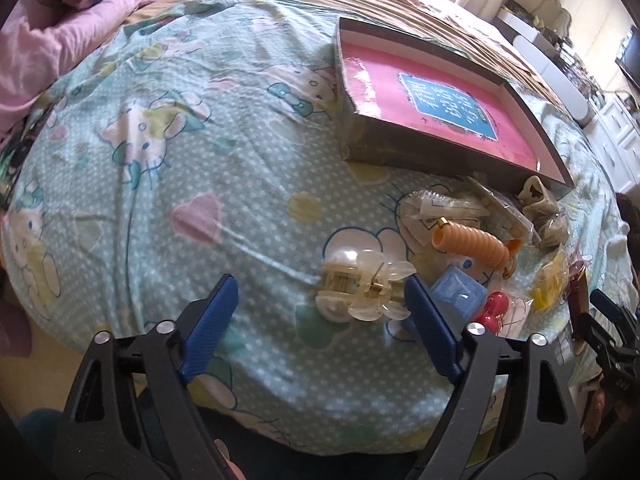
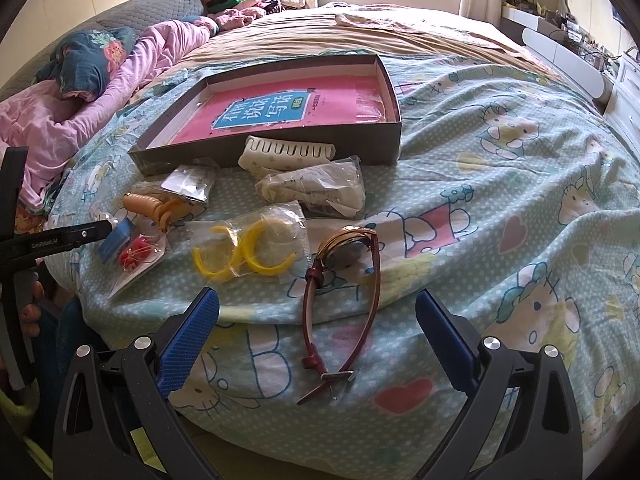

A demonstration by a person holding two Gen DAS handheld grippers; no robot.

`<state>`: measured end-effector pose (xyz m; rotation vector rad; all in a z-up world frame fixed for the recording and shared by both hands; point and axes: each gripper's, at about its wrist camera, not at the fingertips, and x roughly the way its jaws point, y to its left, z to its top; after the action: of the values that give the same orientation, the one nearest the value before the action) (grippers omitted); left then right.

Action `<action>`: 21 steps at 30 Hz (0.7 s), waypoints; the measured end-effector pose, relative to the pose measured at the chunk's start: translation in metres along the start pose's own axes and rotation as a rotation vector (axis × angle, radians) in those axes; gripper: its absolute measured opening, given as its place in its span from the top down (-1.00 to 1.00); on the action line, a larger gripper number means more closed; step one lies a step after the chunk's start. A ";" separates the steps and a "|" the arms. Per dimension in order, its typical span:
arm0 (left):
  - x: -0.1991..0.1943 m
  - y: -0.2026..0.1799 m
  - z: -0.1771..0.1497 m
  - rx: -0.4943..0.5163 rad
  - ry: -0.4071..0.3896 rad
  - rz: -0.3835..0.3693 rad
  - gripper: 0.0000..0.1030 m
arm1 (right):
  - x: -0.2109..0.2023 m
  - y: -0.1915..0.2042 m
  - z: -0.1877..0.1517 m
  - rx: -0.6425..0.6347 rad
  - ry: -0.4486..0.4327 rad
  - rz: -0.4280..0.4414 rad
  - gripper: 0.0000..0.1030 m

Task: Organize jewelry
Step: 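Grasp the clear claw clip with the left tool while the right tool grasps the brown watch, then carry the clip and watch into the pink tray while both tools open to release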

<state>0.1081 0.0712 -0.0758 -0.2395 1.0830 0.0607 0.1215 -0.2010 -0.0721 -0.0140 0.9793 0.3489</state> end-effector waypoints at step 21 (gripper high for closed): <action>-0.015 0.001 0.025 0.032 -0.079 -0.018 0.27 | 0.012 -0.030 0.011 0.062 -0.001 0.036 0.33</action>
<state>0.1225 0.0787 -0.0515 -0.2163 1.0019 0.0364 0.1456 -0.2244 -0.0803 0.0604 0.9900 0.3509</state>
